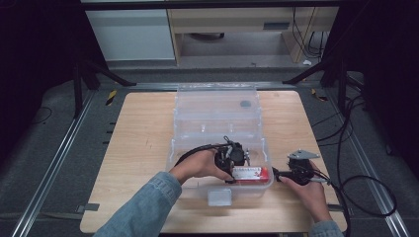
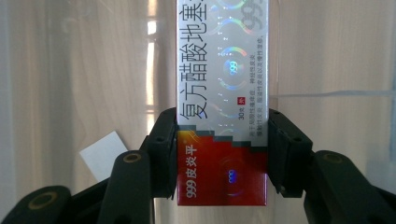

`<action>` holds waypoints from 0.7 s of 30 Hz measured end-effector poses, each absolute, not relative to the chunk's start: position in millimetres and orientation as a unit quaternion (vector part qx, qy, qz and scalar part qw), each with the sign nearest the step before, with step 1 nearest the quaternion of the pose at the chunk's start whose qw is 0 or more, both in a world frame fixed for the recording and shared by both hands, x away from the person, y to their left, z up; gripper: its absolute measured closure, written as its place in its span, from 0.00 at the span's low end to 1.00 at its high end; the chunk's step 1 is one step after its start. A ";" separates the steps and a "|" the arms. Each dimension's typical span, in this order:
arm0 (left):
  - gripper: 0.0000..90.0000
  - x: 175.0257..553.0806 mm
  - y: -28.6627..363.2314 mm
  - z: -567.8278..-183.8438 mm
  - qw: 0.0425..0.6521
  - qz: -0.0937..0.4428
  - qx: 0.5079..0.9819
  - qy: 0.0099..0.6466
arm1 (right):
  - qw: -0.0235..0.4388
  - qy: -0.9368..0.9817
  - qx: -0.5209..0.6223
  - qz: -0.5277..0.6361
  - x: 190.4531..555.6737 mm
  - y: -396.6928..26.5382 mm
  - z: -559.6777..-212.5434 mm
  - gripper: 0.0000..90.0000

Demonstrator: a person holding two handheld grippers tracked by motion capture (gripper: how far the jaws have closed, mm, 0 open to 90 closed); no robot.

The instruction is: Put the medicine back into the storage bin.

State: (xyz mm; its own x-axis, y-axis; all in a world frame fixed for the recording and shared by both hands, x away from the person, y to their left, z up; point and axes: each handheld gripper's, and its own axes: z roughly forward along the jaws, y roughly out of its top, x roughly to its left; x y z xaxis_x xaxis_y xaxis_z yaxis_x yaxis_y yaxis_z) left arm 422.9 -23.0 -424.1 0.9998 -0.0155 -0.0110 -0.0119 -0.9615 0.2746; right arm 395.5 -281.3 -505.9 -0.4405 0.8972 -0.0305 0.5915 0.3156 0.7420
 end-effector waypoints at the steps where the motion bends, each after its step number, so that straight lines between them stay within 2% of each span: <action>1: 0.56 422.4 -23.3 -426.3 0.139 -0.007 0.990 -0.007 | 0.227 0.779 0.478 0.337 395.5 -281.3 -505.9 0.16; 21: 0.56 424.1 -26.8 -451.0 0.125 -0.021 0.992 -0.008 | 0.227 0.779 0.478 0.337 395.5 -281.3 -505.9 0.16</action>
